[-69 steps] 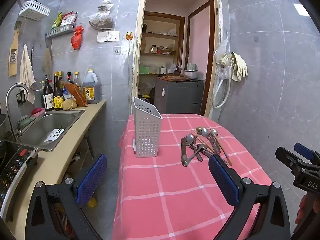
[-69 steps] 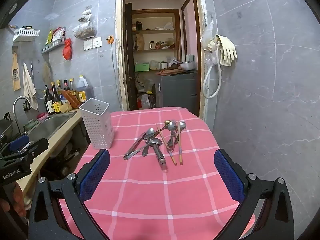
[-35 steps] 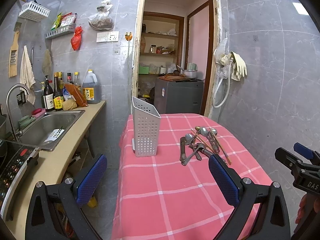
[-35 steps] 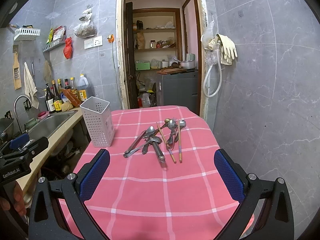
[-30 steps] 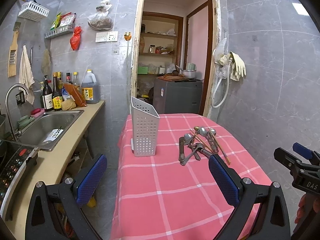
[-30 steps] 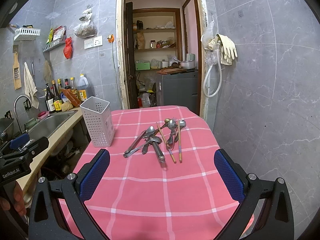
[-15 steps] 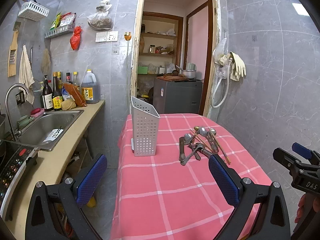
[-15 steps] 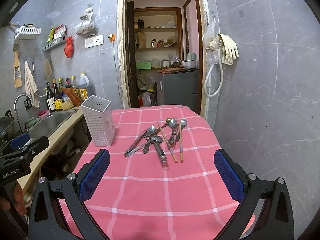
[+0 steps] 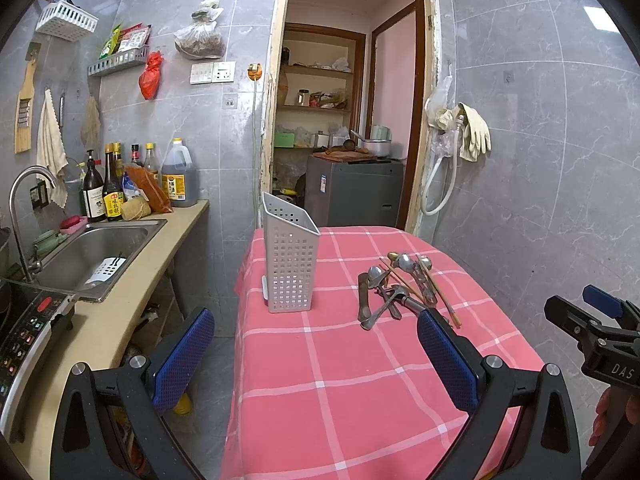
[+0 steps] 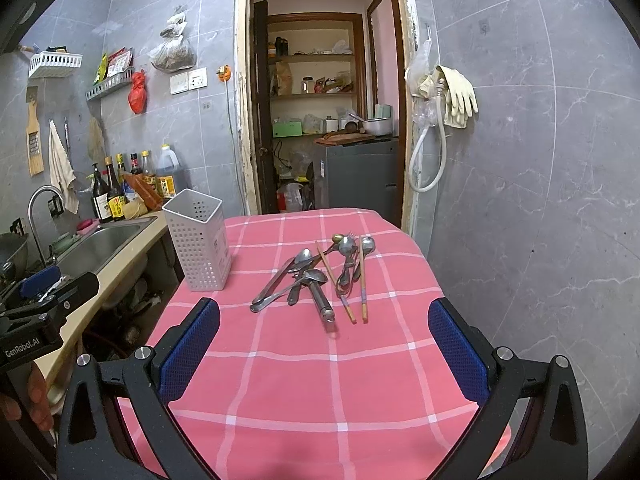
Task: Organize utensils
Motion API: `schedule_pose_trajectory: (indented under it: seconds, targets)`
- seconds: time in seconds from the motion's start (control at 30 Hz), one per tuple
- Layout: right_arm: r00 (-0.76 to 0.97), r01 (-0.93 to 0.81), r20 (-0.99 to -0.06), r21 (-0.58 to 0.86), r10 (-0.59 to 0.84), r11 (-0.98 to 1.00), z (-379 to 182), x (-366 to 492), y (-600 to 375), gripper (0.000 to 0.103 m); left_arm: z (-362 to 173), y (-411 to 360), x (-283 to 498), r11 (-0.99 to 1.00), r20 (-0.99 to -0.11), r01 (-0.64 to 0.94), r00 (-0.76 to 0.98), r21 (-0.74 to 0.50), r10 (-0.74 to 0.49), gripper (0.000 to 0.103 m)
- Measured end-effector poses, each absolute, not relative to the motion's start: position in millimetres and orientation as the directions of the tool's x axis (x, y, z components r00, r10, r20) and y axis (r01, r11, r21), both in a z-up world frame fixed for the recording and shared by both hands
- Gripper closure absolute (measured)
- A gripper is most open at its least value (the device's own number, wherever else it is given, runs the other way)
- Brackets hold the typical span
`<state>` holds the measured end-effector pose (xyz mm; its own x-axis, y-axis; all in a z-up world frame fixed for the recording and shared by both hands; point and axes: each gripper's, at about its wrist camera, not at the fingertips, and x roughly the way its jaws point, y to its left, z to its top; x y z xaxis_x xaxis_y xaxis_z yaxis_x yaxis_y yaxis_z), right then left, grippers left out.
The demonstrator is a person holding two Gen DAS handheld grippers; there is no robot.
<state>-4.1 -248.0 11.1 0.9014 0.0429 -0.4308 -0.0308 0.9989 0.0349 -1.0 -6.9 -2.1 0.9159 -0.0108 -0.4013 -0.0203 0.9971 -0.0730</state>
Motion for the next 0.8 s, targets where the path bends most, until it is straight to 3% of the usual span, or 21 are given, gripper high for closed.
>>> schedule_pose_trajectory:
  seconds: [0.8]
  targets:
    - [0.897, -0.031, -0.439, 0.034, 0.043, 0.999, 6.5, -4.2, -239.4, 0.001, -6.5, -7.1, -0.2, 0.997, -0.405, -0.019, 0.914, -0.079, -0.015, 0.001]
